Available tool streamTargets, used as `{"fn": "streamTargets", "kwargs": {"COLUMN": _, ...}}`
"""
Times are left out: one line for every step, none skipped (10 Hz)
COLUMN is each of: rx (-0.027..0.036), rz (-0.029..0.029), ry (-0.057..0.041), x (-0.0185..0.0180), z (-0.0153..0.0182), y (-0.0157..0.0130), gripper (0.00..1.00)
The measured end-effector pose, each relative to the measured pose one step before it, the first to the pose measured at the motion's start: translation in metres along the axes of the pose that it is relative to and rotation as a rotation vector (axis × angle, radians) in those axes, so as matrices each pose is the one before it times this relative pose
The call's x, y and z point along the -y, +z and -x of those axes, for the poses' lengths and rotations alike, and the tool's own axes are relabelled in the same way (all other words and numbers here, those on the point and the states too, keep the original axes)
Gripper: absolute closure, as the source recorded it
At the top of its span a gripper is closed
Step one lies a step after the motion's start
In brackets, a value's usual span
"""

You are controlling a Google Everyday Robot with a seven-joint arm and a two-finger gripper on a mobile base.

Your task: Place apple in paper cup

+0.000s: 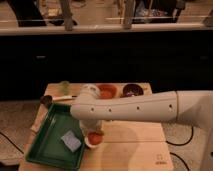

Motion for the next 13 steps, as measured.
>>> {"fn": "streamTargets", "kwargs": {"rx": 0.00018, "rz": -0.00012, "ry": -0.00181, "x": 0.0007, "z": 0.00007, "y": -0.00001, "gripper": 0.2}}
{"fn": "streamTargets", "kwargs": {"rx": 0.0002, "rz": 0.00052, "ry": -0.00092, "x": 0.00025, "z": 0.00032, "y": 0.00015, "gripper": 0.2}}
{"fn": "streamTargets", "kwargs": {"rx": -0.00105, "rz": 0.00146, "ry": -0.00095, "x": 0.00017, "z": 0.00056, "y": -0.00028, "gripper": 0.2}}
{"fn": "streamTargets", "kwargs": {"rx": -0.00018, "rz": 0.0012, "ry": -0.00101, "x": 0.00004, "z": 0.00066, "y": 0.0001, "gripper": 0.2}}
{"fn": "streamTargets", "kwargs": {"rx": -0.00139, "rz": 0.00079, "ry": 0.00007, "x": 0.00013, "z": 0.00074, "y": -0.00035, "gripper": 0.2}}
{"fn": "streamTargets", "kwargs": {"rx": -0.00061, "rz": 0.00236, "ry": 0.00055, "x": -0.00087, "z": 0.00119, "y": -0.00009, "gripper": 0.2}}
{"fn": "streamTargets", "kwargs": {"rx": -0.00134, "rz": 0.00007, "ry": -0.00029, "x": -0.00011, "z": 0.00055, "y": -0.00055, "gripper": 0.2}}
{"fn": "streamTargets", "kwargs": {"rx": 0.00003, "rz": 0.00028, "ry": -0.00058, "x": -0.00052, "z": 0.00093, "y": 0.00013, "gripper": 0.2}}
{"fn": "streamTargets", "kwargs": {"rx": -0.00272, "rz": -0.00321, "ry": -0.00271, "x": 0.00017, "z": 0.00046, "y": -0.00008, "gripper": 0.2}}
{"fn": "streamTargets", "kwargs": {"rx": -0.0022, "rz": -0.00215, "ry": -0.00648, "x": 0.00106, "z": 0.00073, "y": -0.00029, "gripper": 0.2}}
{"fn": "streamTargets", "kwargs": {"rx": -0.00156, "rz": -0.00148, "ry": -0.00439, "x": 0.00081, "z": 0.00036, "y": -0.0001, "gripper": 0.2}}
{"fn": "streamTargets", "kwargs": {"rx": -0.00083, "rz": -0.00054, "ry": -0.00038, "x": -0.00011, "z": 0.00001, "y": -0.00027, "gripper": 0.2}}
{"fn": "streamTargets", "kwargs": {"rx": -0.00007, "rz": 0.00008, "ry": -0.00032, "x": 0.00009, "z": -0.00001, "y": 0.0, "gripper": 0.2}}
